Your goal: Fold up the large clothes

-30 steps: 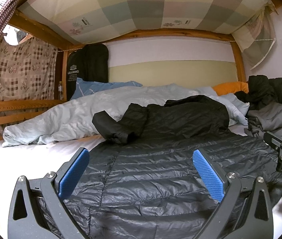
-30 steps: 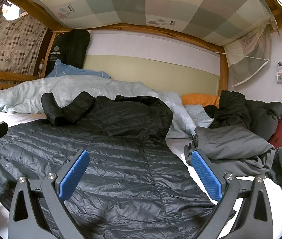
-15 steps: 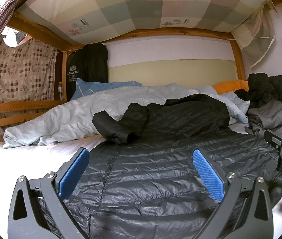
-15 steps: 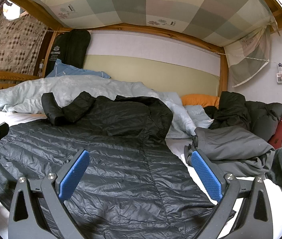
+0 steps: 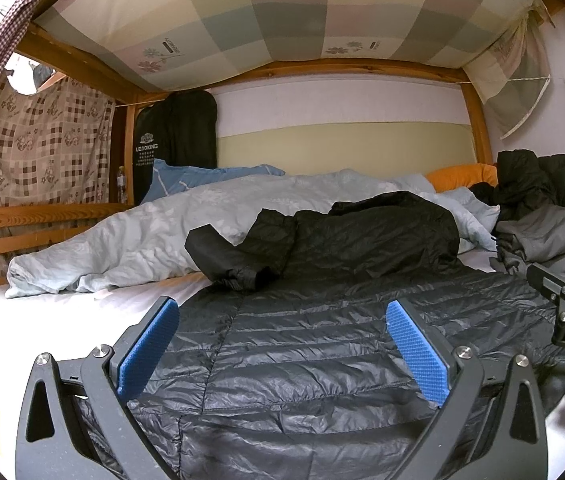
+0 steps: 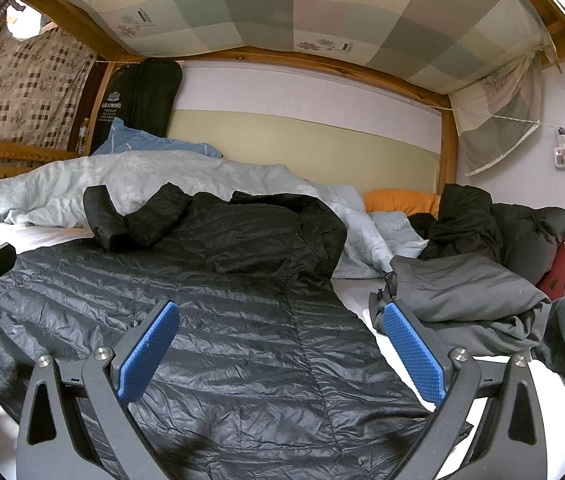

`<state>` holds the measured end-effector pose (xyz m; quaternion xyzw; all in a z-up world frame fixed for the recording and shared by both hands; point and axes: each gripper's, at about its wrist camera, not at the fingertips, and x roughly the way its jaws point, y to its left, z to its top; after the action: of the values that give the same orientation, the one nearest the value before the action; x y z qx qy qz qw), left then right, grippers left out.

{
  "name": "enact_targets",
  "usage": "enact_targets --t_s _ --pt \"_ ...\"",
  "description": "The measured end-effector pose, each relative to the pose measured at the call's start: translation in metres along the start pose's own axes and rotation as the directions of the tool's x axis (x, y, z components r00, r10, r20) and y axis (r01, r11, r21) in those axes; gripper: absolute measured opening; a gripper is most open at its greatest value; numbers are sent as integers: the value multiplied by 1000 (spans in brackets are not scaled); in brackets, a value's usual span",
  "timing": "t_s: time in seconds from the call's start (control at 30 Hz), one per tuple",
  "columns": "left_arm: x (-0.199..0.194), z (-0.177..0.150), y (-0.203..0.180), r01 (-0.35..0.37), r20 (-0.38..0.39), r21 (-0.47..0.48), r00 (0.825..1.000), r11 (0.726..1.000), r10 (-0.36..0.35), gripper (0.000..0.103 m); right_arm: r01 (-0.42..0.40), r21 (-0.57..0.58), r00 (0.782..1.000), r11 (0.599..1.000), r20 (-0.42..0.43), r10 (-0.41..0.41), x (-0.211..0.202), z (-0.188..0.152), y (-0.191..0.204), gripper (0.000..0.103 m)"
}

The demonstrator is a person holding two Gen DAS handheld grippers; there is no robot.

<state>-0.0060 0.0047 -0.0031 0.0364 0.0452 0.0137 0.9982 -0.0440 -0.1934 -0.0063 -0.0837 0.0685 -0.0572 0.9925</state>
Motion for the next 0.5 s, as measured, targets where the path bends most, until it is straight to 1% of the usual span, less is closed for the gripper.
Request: enact_targets --t_s 0.1,0.5 --pt "-4 1 1 -8 14 -14 1000 1000 8 103 -1 0 1000 1000 -1 1 0 0 0 103" --pt "-4 4 3 -5 10 -22 1000 1000 5 103 -3 -2 1000 1000 2 3 1 -1 2 103"
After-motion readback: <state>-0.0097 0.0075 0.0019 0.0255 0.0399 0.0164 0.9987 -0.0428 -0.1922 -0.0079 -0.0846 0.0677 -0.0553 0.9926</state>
